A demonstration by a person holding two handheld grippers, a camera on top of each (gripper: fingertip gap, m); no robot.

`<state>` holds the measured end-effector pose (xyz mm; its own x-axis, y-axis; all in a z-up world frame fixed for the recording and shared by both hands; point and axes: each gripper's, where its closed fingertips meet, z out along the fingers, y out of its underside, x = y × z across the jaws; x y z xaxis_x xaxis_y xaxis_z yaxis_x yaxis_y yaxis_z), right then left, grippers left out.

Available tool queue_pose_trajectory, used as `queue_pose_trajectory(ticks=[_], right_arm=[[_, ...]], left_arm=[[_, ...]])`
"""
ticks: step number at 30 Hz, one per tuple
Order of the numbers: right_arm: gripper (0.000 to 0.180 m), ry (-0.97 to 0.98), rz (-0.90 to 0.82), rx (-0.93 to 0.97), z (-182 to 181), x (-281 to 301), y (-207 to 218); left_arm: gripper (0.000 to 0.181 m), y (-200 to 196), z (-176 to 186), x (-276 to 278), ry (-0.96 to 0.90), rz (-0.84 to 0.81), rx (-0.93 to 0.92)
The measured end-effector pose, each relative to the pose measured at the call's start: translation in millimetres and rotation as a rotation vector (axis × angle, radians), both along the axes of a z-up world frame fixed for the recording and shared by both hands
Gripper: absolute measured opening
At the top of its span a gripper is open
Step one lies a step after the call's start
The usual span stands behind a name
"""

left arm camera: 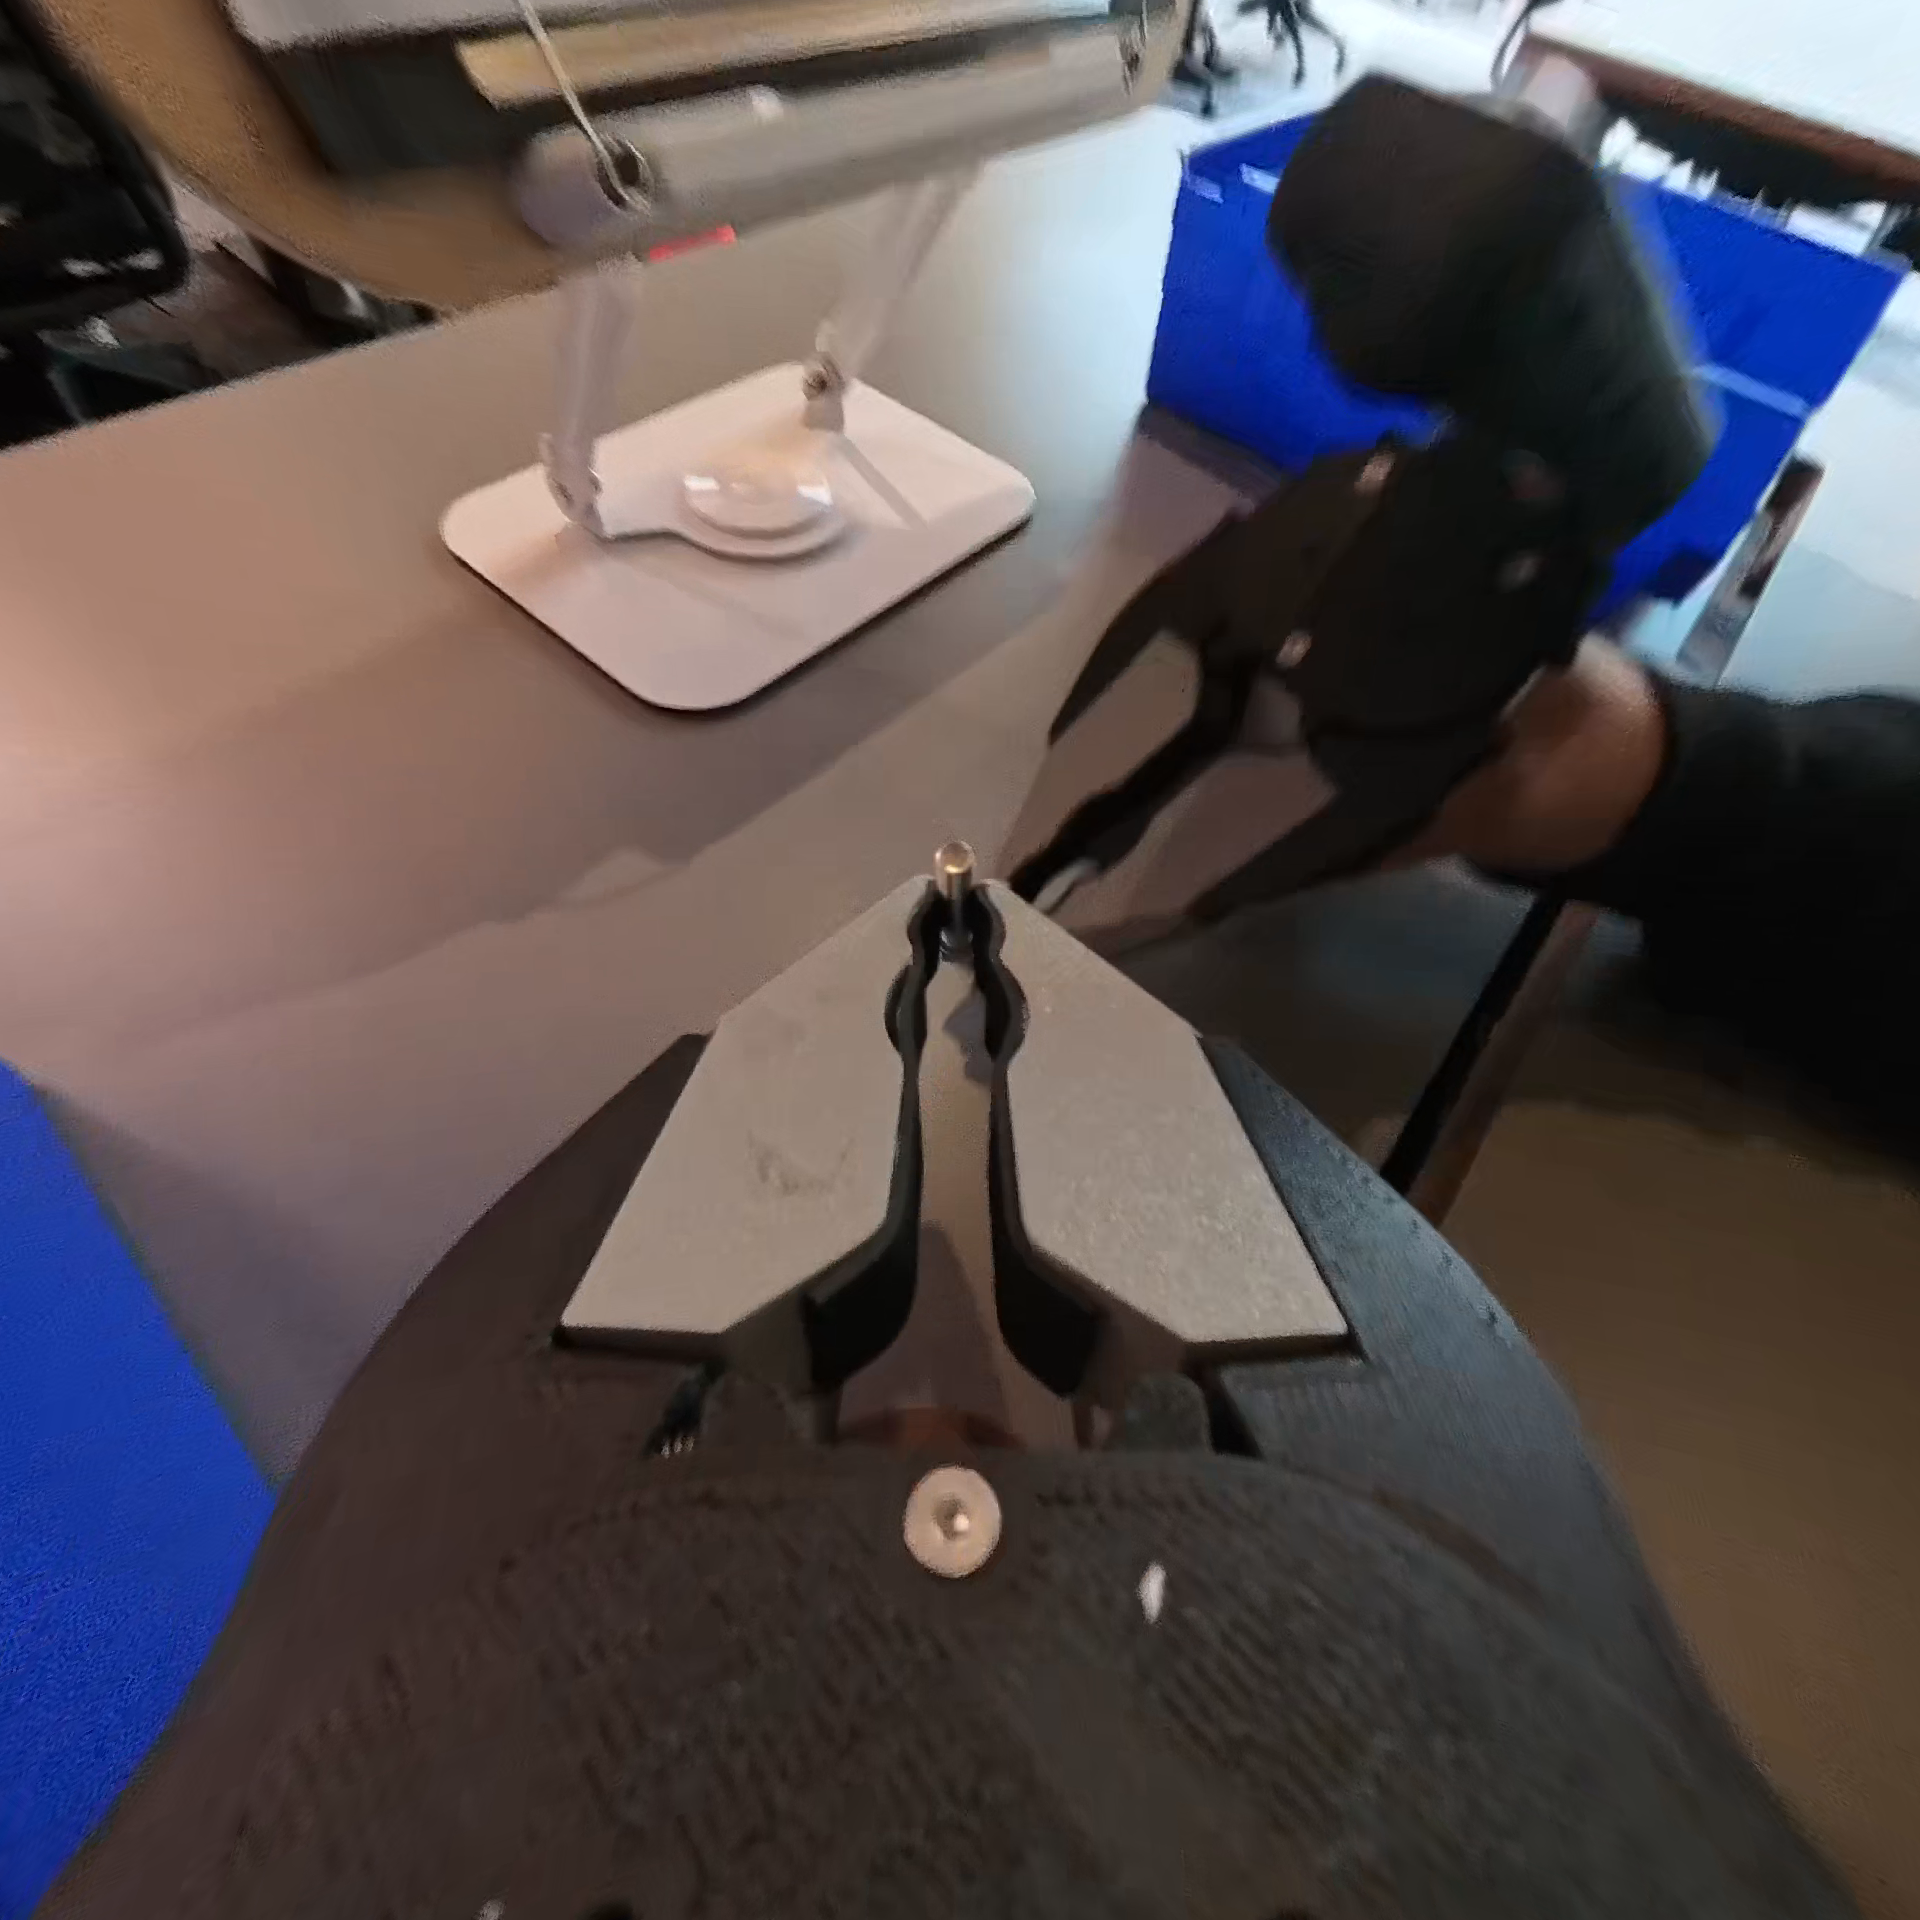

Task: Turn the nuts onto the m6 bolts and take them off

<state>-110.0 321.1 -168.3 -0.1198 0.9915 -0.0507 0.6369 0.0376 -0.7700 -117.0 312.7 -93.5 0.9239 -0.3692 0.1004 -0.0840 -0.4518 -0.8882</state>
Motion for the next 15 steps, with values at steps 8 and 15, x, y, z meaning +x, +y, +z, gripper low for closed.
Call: queue_pose_trajectory(ticks=[8,15], right_arm=[[0.006,0.101,0.015,0.048,48,65,13],[0.006,0.115,0.13,0.07,59,67,-16]], left_arm=[[0.002,1,-55,57,0.247,-0.184,-0.122],[0.002,-5,-68,77,0.227,-0.262,-0.182]])
